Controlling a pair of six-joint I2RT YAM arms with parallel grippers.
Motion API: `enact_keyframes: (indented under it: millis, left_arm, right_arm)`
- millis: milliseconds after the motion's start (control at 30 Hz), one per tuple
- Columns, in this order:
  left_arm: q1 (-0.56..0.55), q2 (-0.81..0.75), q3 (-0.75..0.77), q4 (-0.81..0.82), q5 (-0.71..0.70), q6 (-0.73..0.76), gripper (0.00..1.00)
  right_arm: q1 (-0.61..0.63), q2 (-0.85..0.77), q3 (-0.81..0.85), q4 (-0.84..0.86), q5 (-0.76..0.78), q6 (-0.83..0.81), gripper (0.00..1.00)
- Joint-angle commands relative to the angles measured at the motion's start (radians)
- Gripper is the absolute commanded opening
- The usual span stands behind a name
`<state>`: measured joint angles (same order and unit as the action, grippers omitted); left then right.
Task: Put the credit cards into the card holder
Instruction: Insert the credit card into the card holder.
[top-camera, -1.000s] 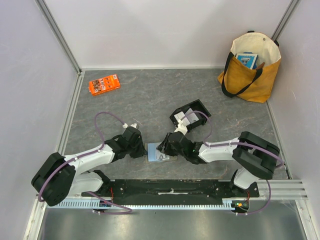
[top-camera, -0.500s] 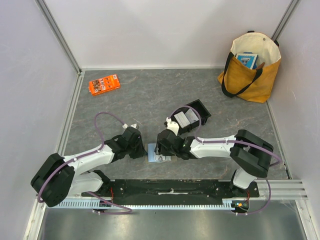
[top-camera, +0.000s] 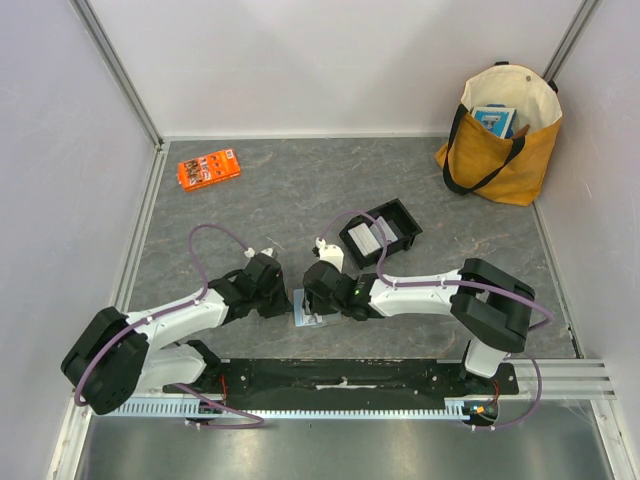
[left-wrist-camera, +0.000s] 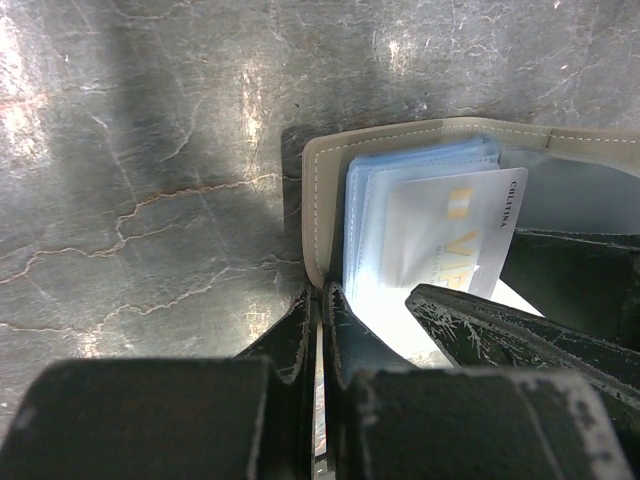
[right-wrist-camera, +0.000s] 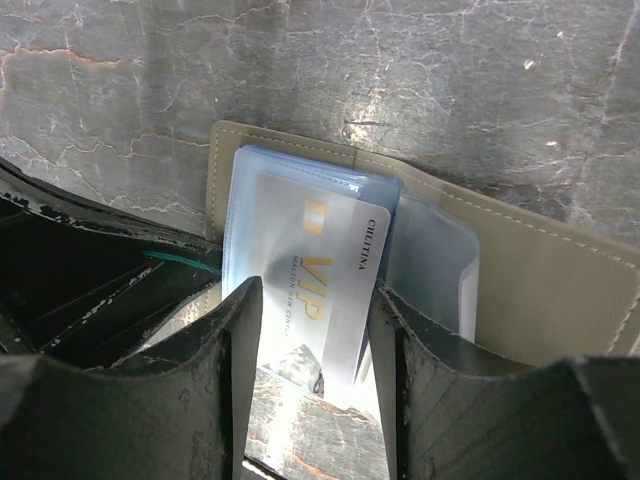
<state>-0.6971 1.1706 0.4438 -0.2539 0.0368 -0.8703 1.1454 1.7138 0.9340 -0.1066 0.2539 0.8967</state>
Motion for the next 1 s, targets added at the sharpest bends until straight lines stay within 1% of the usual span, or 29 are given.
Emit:
enact_keyframes:
  millis: [0,33,67,100,167,300,333,367,400,433,467,533,567,600,667,767,833,967]
  left_arm:
    - [-0.004,-0.009,0.032,0.019,0.018,0.008,0.02]
    - [-0.004,-0.011,0.030,0.019,0.017,0.008,0.02]
    - [-0.005,-0.012,0.032,0.019,0.017,0.008,0.02]
    - [-0.004,-0.015,0.030,0.019,0.017,0.008,0.02]
    - [-0.004,-0.020,0.029,0.019,0.017,0.008,0.02]
    - [-0.005,-0.026,0.027,0.015,0.012,0.008,0.02]
    - [-0.004,-0.028,0.026,0.016,0.012,0.007,0.02]
    - [-0.004,-0.026,0.026,0.016,0.012,0.007,0.02]
    - [-0.004,-0.026,0.026,0.016,0.014,0.007,0.02]
    - [-0.004,-0.029,0.026,0.013,0.014,0.007,0.02]
    - [-0.004,-0.031,0.026,0.012,0.011,0.007,0.02]
    - [-0.004,-0.037,0.022,0.010,0.008,0.007,0.02]
    - [-0.004,-0.038,0.021,0.007,0.006,0.007,0.02]
    - [-0.005,-0.045,0.019,0.004,0.003,0.007,0.02]
    - [-0.005,-0.052,0.016,-0.010,-0.006,0.007,0.02]
    - [-0.005,-0.069,0.006,-0.016,-0.014,0.001,0.02]
    - [-0.005,-0.074,0.001,-0.016,-0.015,-0.002,0.02]
    - [-0.004,-0.069,0.006,-0.016,-0.012,-0.002,0.02]
  right_arm:
    - [0.014,0.024,0.037,0.096,-0.099,0.016,0.50]
    - [0.014,0.026,0.026,0.125,-0.117,0.028,0.47]
    - [0.011,0.026,0.023,0.143,-0.133,0.034,0.40]
    - [0.011,0.026,0.023,0.151,-0.143,0.038,0.36]
    - [0.011,0.023,0.025,0.153,-0.146,0.044,0.36]
    - [0.005,0.026,0.025,0.159,-0.157,0.039,0.42]
    - [-0.004,0.026,0.010,0.215,-0.203,0.038,0.41]
    - [-0.012,0.023,-0.018,0.267,-0.244,0.054,0.40]
    - [-0.021,0.021,-0.040,0.313,-0.251,0.080,0.37]
    - [-0.032,0.021,-0.055,0.333,-0.289,0.108,0.31]
    - [-0.044,0.024,-0.063,0.335,-0.307,0.126,0.26]
    - [-0.068,0.029,-0.055,0.289,-0.323,0.143,0.22]
    - [-0.073,0.026,-0.051,0.269,-0.326,0.142,0.23]
    - [-0.075,0.015,-0.044,0.239,-0.308,0.134,0.27]
    - [-0.075,-0.016,-0.028,0.170,-0.225,0.095,0.43]
    - [-0.076,-0.060,-0.020,0.108,-0.130,0.062,0.52]
    - [-0.075,-0.068,0.002,0.039,-0.117,0.042,0.53]
    - [-0.067,-0.048,0.019,0.038,-0.171,0.033,0.51]
